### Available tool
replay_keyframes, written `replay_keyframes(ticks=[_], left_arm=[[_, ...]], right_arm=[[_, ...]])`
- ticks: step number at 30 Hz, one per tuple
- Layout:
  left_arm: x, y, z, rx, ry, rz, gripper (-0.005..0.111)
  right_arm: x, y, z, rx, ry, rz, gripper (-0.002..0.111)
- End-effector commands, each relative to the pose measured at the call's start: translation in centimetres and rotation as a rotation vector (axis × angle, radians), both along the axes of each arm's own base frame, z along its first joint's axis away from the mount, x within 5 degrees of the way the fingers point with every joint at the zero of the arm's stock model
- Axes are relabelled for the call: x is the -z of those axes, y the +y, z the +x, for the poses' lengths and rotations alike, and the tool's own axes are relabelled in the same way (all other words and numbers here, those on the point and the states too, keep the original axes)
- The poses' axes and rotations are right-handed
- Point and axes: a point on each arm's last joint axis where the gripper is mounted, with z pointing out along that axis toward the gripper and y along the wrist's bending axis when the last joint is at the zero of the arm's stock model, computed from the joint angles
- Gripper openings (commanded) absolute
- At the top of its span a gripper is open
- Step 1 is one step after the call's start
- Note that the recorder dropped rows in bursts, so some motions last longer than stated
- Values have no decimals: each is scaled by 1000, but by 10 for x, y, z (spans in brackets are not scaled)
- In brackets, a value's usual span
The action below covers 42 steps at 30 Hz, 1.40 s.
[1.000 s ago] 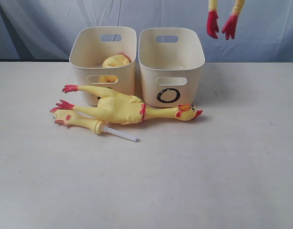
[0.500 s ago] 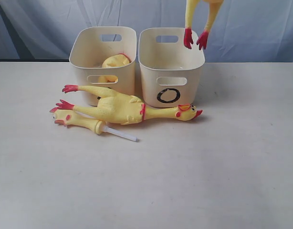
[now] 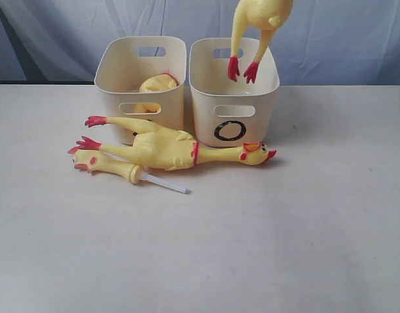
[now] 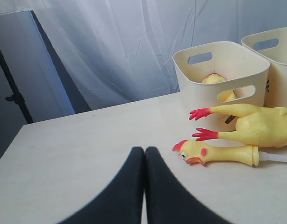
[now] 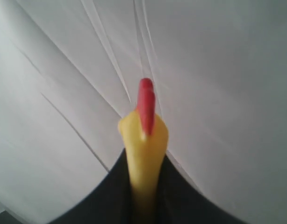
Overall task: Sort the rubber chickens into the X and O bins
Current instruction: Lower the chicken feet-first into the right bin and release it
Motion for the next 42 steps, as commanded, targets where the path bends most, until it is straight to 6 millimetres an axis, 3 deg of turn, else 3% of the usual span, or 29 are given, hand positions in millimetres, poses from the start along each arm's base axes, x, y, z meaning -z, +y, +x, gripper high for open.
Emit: replay_keyframes(ticks=[1, 10, 18, 42], left_arm=[[0, 0, 0, 1, -9, -9, 0], [0, -1, 0, 2, -7, -10, 0], [0, -1, 0, 2, -7, -10, 0], [0, -1, 0, 3, -7, -13, 0]], right_arm=[[8, 14, 4, 13, -38, 17, -1], [56, 32, 21, -2, 33, -1, -1], [91, 37, 32, -10, 101, -18, -1], [136, 46, 38, -84, 259, -84, -1]])
